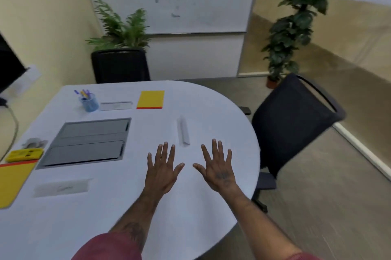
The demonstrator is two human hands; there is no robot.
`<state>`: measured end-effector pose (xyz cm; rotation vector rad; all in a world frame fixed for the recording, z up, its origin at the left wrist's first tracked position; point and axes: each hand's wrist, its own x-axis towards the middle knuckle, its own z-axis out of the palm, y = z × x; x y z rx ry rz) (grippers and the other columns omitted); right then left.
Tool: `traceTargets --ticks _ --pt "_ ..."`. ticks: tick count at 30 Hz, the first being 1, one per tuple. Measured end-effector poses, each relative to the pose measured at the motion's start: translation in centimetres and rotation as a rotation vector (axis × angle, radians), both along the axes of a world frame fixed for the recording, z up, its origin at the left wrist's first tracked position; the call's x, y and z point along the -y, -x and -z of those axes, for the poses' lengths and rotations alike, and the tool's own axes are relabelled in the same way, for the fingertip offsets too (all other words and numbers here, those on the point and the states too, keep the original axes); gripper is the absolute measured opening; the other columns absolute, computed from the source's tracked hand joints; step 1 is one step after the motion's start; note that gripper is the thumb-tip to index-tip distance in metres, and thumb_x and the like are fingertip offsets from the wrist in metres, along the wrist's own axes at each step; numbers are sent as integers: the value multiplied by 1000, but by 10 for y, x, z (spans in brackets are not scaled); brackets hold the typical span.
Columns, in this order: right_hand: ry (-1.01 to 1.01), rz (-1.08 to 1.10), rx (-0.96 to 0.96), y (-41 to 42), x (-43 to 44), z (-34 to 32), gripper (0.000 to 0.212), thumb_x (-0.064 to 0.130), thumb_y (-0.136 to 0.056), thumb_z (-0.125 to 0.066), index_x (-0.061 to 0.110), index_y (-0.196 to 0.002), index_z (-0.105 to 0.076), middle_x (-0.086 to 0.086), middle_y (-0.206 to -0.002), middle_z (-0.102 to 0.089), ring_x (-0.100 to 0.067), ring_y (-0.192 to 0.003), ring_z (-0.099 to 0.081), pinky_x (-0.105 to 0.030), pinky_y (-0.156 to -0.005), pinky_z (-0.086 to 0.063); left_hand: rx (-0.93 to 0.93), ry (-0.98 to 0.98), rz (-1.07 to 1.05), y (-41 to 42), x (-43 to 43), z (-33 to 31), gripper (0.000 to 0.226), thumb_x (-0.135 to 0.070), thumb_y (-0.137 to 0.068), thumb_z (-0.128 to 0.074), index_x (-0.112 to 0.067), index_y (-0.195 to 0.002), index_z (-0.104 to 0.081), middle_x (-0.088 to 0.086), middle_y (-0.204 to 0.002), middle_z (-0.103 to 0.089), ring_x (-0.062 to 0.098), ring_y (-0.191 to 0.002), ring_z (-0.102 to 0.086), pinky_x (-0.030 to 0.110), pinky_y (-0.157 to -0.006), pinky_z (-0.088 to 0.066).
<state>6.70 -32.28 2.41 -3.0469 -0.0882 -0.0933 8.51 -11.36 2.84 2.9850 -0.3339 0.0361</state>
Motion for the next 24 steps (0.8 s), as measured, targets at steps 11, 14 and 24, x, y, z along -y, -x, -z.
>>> traceTargets --ticks 11,14,24 --pt "-20 345 -46 149 199 -3 82 72 -90 -11 24 -157 -4 -19 -163 12 -36 -150 14 -62 -115 8 13 -11 345 89 219 -10 77 -68 -95 -7 -26 -157 9 3 -165 13 22 -152 16 52 -121 6" --pt "-40 429 -55 191 240 0 81 71 -93 -19 24 -157 -5 -20 -162 13 -37 -150 14 -62 -113 12 35 -25 434 114 268 -15 77 -67 -94 -4 -25 -158 5 4 -166 9 23 -153 11 53 -121 2" --pt "-49 714 -75 279 357 5 83 75 -89 -10 27 -156 -1 -18 -163 14 -34 -150 16 -61 -115 9 42 -23 662 147 388 -25 76 -65 -95 -8 -22 -158 3 6 -166 5 22 -153 9 55 -122 -6"
